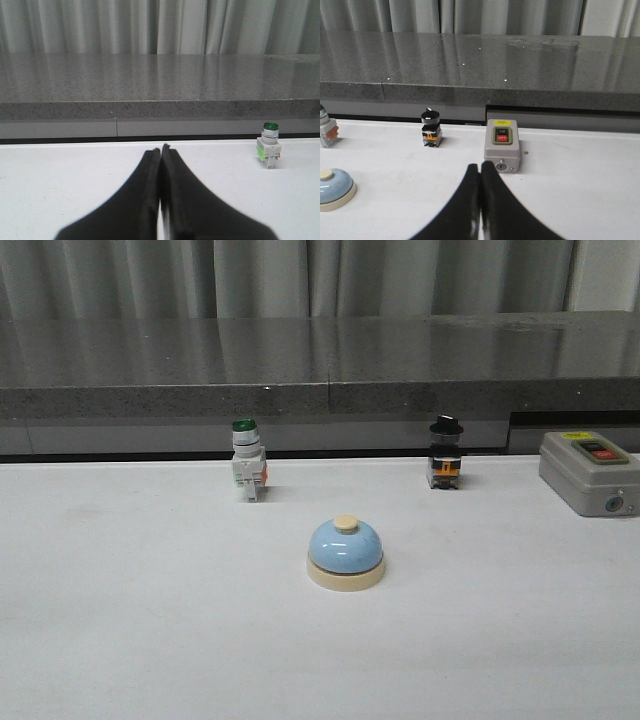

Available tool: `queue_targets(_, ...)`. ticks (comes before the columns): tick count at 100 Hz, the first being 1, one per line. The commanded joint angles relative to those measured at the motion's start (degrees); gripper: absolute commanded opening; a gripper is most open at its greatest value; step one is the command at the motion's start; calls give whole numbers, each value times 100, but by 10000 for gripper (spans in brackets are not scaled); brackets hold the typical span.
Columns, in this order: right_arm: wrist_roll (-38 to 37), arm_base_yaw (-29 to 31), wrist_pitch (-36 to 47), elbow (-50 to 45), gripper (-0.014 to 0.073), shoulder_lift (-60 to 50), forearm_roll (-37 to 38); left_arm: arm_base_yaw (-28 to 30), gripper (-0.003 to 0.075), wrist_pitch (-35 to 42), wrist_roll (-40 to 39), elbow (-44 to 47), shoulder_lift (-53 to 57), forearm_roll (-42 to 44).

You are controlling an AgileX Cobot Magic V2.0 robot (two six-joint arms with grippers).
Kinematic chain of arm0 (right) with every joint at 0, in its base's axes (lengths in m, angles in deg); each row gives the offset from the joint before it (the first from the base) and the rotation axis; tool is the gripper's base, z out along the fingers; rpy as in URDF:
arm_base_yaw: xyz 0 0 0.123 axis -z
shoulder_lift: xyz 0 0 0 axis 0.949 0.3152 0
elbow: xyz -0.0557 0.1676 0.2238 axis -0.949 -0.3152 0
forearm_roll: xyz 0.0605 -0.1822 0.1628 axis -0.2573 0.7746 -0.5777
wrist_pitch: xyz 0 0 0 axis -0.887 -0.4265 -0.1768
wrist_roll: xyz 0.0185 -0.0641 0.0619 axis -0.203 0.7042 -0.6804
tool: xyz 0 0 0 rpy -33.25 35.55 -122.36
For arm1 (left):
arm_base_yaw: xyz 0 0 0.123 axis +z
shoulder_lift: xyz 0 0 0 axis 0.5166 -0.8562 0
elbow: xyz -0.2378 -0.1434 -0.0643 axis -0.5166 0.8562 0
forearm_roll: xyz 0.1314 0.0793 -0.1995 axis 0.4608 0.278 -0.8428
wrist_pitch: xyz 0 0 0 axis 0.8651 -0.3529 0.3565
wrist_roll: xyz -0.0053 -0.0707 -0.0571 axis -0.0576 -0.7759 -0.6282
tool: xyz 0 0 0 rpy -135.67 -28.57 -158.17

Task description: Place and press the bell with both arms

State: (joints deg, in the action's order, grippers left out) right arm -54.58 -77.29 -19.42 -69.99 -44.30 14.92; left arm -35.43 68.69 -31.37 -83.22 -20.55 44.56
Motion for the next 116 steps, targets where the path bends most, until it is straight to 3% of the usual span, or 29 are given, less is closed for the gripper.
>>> queue_targets(1,-18,40,768,-63,-60,-130,-79,-6,-20,509,-40,246,167,-7)
queue_targets(24,-18,40,1303,-495,-60,-132,-141,-6,-20,509,-40,246,167,-7)
queue_targets(116,-18,40,1226,-490,-60,-132,-141,-6,-20,509,-40,246,167,-7)
